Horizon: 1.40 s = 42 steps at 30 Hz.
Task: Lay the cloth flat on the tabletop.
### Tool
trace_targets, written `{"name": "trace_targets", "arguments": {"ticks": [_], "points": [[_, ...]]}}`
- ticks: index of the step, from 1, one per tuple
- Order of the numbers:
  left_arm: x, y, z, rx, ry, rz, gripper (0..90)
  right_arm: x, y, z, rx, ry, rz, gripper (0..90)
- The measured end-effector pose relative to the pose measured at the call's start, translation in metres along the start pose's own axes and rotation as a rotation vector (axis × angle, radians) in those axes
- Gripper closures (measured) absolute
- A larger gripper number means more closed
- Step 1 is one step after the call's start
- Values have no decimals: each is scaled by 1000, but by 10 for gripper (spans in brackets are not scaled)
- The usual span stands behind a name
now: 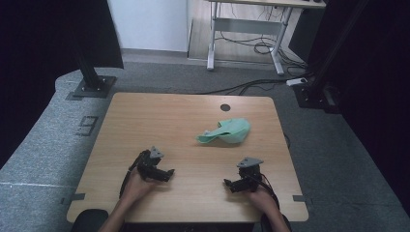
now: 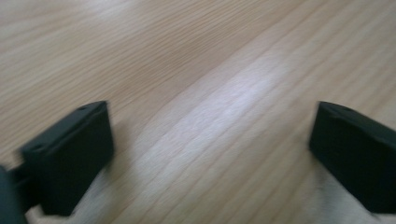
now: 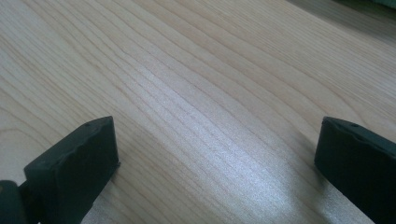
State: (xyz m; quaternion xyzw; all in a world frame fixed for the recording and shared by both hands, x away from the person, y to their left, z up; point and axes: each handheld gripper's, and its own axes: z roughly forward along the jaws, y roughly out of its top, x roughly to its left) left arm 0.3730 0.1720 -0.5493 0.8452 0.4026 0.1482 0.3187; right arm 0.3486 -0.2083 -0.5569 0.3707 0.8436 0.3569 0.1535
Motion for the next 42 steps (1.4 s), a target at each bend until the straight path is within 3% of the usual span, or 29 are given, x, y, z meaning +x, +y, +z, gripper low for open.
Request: {"name": "trace_targets", "arguments": {"ticks": [22, 35, 42], "points": [[0, -1, 0, -3, 8, -10, 0, -2, 0, -1, -9, 9, 0, 18], [0, -1, 0, -2, 8, -9, 0, -20, 11, -2, -12, 9, 84, 98], [0, -1, 0, -3, 8, -9, 0, -31, 26, -8, -22, 3, 76, 115]]}}
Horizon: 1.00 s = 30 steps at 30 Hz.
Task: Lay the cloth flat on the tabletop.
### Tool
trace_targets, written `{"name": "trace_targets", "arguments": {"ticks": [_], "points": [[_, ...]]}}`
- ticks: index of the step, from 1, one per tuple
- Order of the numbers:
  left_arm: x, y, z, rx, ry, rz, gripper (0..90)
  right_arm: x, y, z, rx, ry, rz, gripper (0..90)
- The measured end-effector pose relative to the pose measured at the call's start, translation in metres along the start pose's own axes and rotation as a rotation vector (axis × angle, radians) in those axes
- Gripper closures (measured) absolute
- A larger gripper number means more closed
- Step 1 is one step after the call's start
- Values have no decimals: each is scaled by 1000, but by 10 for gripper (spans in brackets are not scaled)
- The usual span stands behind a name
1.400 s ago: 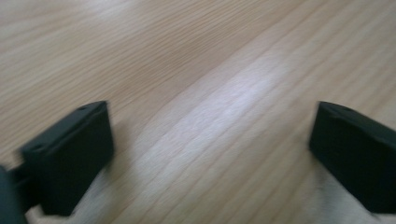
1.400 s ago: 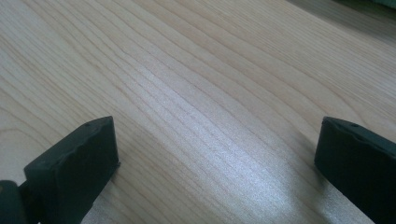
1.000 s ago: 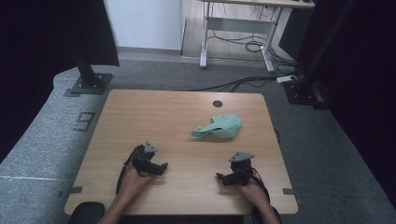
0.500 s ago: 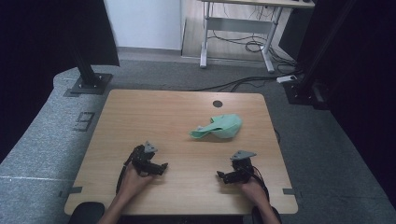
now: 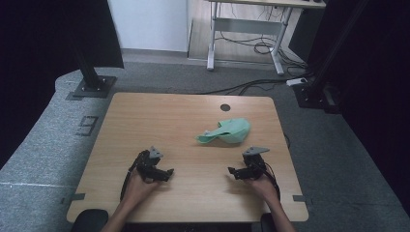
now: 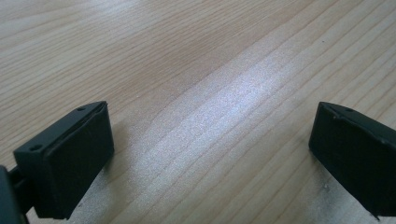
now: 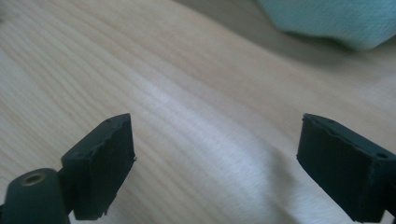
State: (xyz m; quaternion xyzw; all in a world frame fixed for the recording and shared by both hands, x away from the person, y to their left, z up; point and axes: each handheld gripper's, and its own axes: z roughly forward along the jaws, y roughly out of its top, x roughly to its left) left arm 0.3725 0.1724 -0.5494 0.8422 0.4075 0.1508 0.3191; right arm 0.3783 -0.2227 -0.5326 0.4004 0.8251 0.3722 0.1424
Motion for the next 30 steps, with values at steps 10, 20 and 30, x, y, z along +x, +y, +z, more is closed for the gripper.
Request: {"name": "trace_targets", "arguments": {"ticks": [10, 20, 30], "points": [[0, 0, 0, 1, -1, 0, 0, -13, 24, -2, -2, -20, 11, 149], [0, 0, 0, -2, -3, 0, 3, -29, 45, 3, -22, -50, 26, 211], [0, 0, 0, 1, -3, 2, 3, -49, 59, 12, -23, -92, 50, 251]]}}
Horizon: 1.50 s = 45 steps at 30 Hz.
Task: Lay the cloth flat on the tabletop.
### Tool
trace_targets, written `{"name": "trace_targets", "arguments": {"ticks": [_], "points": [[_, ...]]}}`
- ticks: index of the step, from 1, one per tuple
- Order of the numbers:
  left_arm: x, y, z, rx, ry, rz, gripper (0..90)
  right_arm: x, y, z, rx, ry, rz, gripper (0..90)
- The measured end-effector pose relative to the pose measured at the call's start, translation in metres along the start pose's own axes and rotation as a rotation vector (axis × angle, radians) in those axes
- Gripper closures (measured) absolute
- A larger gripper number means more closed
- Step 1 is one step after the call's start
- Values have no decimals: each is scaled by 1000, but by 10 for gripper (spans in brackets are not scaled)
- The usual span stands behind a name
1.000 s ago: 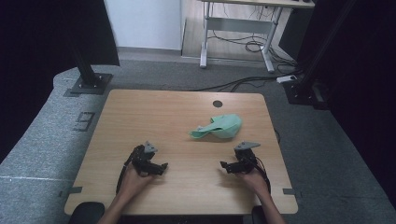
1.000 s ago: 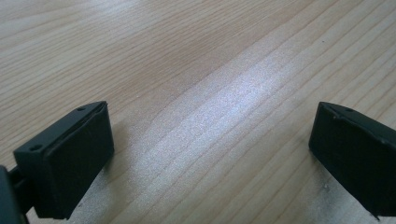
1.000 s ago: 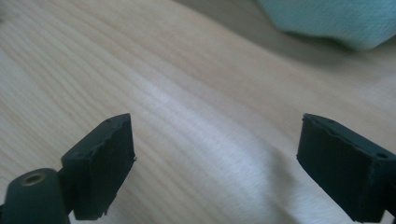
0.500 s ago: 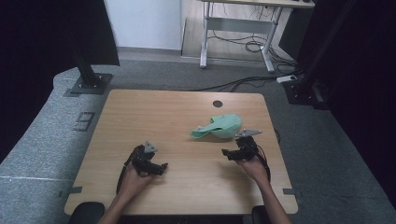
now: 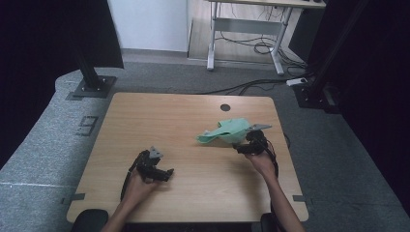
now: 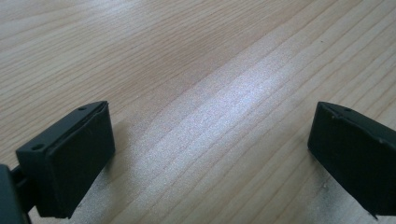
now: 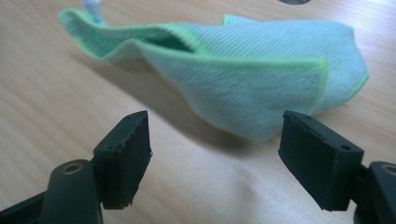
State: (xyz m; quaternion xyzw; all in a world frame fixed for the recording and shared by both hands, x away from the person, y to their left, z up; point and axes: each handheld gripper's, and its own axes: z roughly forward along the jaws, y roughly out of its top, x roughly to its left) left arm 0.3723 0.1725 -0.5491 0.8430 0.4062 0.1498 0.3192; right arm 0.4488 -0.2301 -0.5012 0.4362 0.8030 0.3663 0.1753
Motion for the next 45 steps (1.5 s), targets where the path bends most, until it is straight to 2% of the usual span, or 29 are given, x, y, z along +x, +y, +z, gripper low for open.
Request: {"name": "trace_targets", "arguments": {"ticks": [6, 10, 12, 13, 14, 15, 16, 17, 20, 27, 29, 30, 31, 34, 35, 36, 39, 43, 44, 45], "points": [[0, 0, 0, 0, 0, 0, 3, -7, 6, 12, 14, -2, 24, 261], [0, 0, 0, -1, 0, -1, 4, -12, 4, 29, 35, -8, 41, 317], [0, 0, 0, -2, 1, -1, 4, -14, 3, 34, 40, -12, 47, 395], [0, 0, 0, -2, 1, -1, 4, -14, 3, 34, 40, -12, 47, 395], [0, 0, 0, -2, 0, -1, 4, -14, 2, 38, 47, -10, 53, 520], [0, 0, 0, -2, 0, -1, 4, -14, 2, 40, 51, -12, 55, 581], [0, 0, 0, -2, 0, -1, 4, -14, 2, 40, 51, -12, 55, 581], [0, 0, 0, -1, 0, -1, 4, -14, 2, 41, 52, -11, 69, 715], [0, 0, 0, -2, 0, -1, 4, -11, 2, 38, 44, 3, 78, 797], [0, 0, 0, -1, -1, -1, 6, 1, 2, 31, 47, 50, 32, 813], [0, 0, 0, -9, -6, 7, 20, 10, 1, 30, 51, 80, 5, 812], [0, 0, 0, -9, -6, 7, 37, 10, 1, 30, 51, 80, 5, 812], [1, 0, -1, -12, -4, 2, 49, 18, 0, 31, 50, 104, -13, 811], [1, 2, -2, -14, -6, -18, 80, 31, -2, 31, 56, 136, -36, 809], [1, 2, -2, -14, -6, -18, 98, 31, -2, 31, 56, 136, -36, 809], [0, 5, -4, -28, -14, -27, 113, 39, -2, 32, 52, 160, -51, 807], [-1, 10, -11, -55, -31, -27, 143, 51, -3, 32, 53, 194, -64, 804], [-2, 15, -17, -80, -47, -33, 149, 62, -3, 34, 55, 224, -79, 801], [-2, 18, -21, -97, -59, -35, 156, 69, -3, 36, 57, 240, -87, 800], [-2, 18, -21, -97, -59, -35, 167, 69, -3, 36, 57, 240, -87, 800]]}}
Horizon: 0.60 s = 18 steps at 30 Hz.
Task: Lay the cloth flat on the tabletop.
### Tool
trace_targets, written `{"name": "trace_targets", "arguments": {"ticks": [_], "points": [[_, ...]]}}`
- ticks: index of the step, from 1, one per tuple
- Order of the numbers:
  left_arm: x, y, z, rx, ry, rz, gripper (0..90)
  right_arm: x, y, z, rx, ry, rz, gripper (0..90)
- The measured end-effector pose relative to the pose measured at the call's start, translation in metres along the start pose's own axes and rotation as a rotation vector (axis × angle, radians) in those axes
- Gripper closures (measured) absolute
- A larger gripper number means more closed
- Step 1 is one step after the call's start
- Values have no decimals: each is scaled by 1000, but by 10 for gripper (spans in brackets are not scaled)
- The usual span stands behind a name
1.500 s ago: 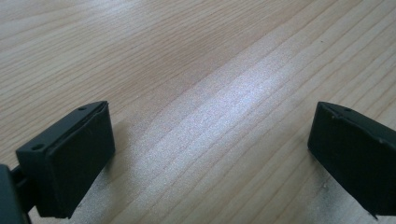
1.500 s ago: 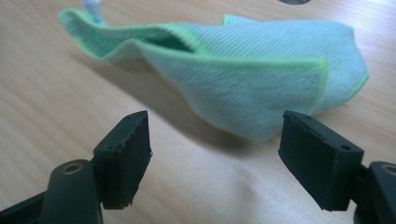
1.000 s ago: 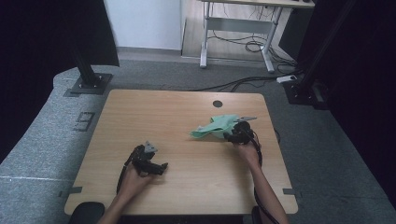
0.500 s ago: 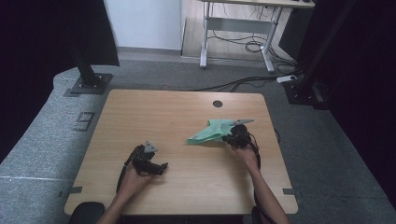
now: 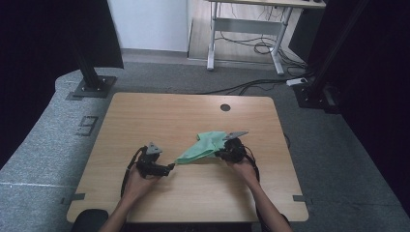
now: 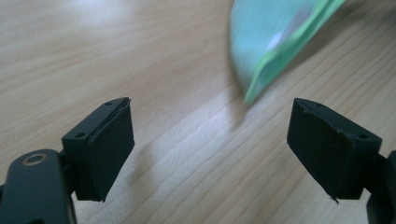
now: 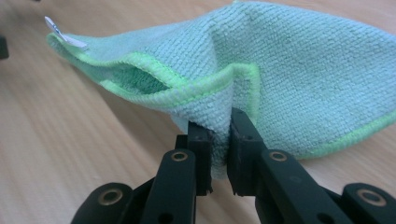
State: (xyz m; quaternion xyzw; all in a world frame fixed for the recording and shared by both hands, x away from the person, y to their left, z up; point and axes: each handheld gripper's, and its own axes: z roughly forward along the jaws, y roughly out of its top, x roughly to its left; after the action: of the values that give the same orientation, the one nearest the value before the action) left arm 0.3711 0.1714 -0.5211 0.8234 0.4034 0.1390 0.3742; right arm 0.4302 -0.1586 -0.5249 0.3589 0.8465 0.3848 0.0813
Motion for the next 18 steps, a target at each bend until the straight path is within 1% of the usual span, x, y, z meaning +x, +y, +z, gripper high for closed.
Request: {"name": "trace_targets", "arguments": {"ticks": [1, 2, 4, 6, 7, 10, 12, 13, 14, 15, 16, 17, 18], "points": [[-1, 4, -3, -15, -18, 0, 182, 5, 1, 2, 4, 11, -9, 798], [-1, 4, -3, -15, -18, 0, 192, 5, 1, 2, 4, 11, -9, 798], [-3, 10, -5, -19, -37, 7, 212, 12, 3, 5, 7, 27, -21, 797], [-4, 12, -5, -22, -40, 8, 227, 14, 3, 6, 7, 33, -25, 795], [-6, 17, -6, -29, -58, 16, 240, 18, 3, 8, 8, 40, -31, 794], [-13, 25, -4, -30, -83, 43, 276, 23, 4, 9, 10, 46, -42, 792], [-19, 32, -1, -31, -97, 66, 297, 24, 4, 9, 12, 49, -46, 791], [-19, 32, -1, -31, -97, 66, 300, 25, 4, 9, 13, 49, -46, 790], [-22, 36, 1, -33, -105, 76, 300, 25, 4, 9, 13, 49, -46, 790], [-28, 44, 5, -35, -124, 94, 316, 26, 4, 9, 11, 48, -51, 789], [-31, 48, 8, -33, -132, 101, 322, 27, 4, 9, 11, 49, -51, 788], [-31, 48, 8, -33, -132, 101, 332, 27, 4, 9, 11, 49, -51, 788], [-36, 56, 13, -26, -147, 121, 345, 27, 3, 9, 11, 50, -52, 787]]}}
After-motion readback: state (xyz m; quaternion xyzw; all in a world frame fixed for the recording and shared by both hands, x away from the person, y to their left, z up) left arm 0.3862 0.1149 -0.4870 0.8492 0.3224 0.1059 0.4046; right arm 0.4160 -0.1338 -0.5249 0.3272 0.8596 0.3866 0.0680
